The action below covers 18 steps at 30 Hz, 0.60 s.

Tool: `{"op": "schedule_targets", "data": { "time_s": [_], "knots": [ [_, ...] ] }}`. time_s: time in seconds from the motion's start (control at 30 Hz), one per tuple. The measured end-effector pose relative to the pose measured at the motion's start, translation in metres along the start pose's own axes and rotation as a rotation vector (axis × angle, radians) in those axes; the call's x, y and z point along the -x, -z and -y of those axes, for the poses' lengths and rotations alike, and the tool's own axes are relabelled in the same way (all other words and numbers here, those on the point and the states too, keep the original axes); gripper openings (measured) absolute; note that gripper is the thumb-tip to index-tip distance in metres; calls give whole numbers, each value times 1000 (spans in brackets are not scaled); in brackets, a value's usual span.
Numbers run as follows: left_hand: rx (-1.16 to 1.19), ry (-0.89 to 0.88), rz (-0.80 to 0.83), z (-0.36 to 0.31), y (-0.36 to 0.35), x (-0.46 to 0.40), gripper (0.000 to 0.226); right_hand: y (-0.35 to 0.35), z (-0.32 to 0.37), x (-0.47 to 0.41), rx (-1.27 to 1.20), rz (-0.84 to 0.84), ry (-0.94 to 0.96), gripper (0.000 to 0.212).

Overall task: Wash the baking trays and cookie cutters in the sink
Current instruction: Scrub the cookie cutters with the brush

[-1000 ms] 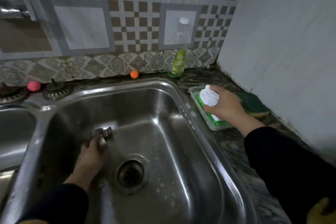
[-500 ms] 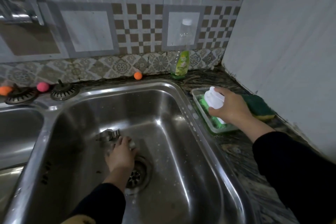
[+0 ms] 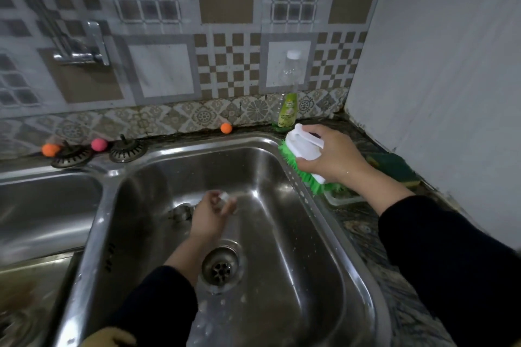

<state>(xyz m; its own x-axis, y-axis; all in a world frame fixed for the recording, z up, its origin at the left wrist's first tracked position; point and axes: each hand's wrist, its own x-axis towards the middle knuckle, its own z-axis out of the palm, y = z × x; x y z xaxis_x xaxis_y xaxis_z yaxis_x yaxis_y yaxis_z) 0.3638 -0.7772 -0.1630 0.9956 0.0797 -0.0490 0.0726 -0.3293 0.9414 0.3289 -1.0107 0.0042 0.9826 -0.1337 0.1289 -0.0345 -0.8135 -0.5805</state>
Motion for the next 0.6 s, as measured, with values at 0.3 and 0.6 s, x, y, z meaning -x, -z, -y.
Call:
{"op": "schedule_targets", "data": {
  "time_s": [0.3,0.6],
  "knots": [
    [629,216,200,-42,33,43,32,-90,50,65,-236,174,23,68],
    [748,261,280,-34,81,59,50,-120,77,88,-169,188,65,75]
  ]
}}
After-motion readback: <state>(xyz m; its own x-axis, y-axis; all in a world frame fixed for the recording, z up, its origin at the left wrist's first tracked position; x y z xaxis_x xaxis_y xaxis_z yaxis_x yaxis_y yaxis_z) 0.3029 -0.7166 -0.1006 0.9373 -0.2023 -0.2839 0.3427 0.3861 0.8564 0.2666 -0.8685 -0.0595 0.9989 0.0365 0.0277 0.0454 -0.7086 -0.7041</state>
